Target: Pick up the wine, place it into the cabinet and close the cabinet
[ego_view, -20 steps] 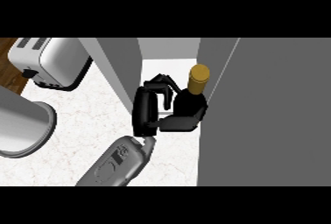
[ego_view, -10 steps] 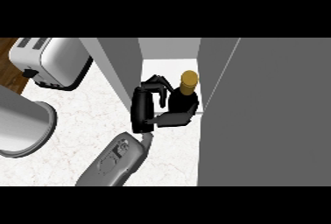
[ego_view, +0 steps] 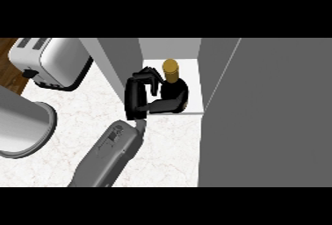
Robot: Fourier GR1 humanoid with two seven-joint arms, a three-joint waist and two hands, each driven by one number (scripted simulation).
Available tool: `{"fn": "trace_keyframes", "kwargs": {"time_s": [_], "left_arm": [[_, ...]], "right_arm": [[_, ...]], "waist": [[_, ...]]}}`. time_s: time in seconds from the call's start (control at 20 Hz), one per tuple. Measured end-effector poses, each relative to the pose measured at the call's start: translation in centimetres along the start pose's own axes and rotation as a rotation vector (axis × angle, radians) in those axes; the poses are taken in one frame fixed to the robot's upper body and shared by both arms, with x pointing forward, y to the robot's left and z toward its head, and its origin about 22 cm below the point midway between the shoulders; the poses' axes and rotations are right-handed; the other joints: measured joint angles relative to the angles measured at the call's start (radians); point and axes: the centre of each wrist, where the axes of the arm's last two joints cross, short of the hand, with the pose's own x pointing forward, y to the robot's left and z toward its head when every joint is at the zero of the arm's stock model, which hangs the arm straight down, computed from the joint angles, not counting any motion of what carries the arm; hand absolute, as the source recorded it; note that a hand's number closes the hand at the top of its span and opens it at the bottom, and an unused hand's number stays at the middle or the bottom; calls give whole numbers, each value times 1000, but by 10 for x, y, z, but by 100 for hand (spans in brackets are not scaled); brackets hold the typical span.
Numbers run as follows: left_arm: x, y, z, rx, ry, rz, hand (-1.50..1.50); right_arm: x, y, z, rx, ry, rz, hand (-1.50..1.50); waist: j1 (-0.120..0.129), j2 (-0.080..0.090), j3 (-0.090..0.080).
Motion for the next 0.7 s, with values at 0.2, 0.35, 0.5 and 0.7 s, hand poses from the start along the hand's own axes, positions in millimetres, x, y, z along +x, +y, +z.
{"fn": "trace_keyframes", "kwargs": {"time_s": [0.2, 0.35, 0.5, 0.7], "left_arm": [[-5, 0, -4, -10, 23, 12, 150], [-7, 5, -15, -5, 43, 17, 150], [-7, 3, -30, -5, 57, 5, 150], [-11, 1, -38, -5, 72, -25, 150]], "right_arm": [[0, -3, 0, -10, -1, 5, -150], [-3, 0, 4, 0, 2, -8, -150], [-1, 3, -1, 11, 1, -24, -150], [-2, 4, 0, 10, 2, -30, -150]], "waist": [[-1, 0, 0], [-3, 0, 0], [-5, 1, 0], [-6, 1, 0]]}}
